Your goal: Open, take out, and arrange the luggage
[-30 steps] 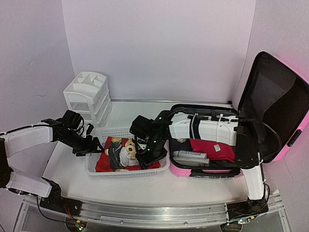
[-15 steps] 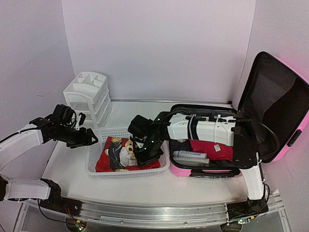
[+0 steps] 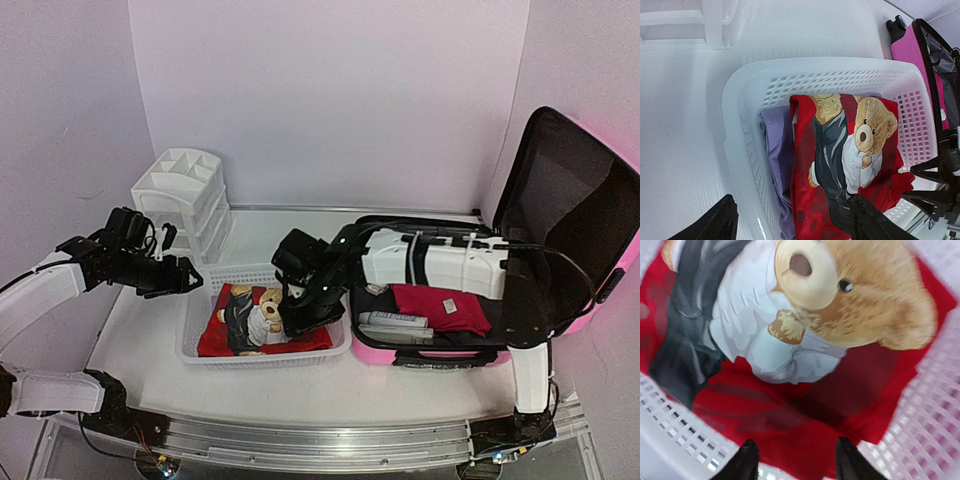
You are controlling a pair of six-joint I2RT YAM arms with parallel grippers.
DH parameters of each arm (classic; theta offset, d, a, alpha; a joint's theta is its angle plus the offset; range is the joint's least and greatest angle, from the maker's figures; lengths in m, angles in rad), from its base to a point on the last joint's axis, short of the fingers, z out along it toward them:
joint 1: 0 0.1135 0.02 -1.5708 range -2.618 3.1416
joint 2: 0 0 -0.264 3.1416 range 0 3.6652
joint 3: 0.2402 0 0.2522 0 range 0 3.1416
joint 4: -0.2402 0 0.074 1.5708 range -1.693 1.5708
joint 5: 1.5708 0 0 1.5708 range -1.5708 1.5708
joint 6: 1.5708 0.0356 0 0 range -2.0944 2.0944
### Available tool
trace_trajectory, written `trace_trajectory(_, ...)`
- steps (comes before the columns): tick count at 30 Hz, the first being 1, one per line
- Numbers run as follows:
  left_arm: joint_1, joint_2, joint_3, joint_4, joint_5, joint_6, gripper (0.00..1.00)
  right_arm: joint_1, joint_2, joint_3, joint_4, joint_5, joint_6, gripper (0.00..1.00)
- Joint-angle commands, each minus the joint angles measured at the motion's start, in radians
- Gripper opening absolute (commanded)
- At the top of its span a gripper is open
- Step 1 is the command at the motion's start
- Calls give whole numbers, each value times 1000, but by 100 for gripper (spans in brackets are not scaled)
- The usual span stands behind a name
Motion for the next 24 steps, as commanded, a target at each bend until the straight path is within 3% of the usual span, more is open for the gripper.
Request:
trace_trajectory(1,-4,-16,70,13,14,43,78,-46,-202,-14,-57,201,-49,63)
trace_trajectory(5,-4,-33,83,12,6,64,78,-124,-265,-99,-119,353,-49,75)
trace_trajectory(13,-5,6,168,25,18,72,78,-354,-263,-175,-124,448,-47,90)
trace_trajectory(17,-5,22,204,39,34,81,78,-416,-159,-103,-124,499,-76,90)
trace_trajectory(21,-5,29,215,65,62,87,78,-449,-68,-28,-124,482,-83,78)
trace_trajectory(24,-5,28,221,66,52,118,78,-451,-14,9,-123,480,-93,76)
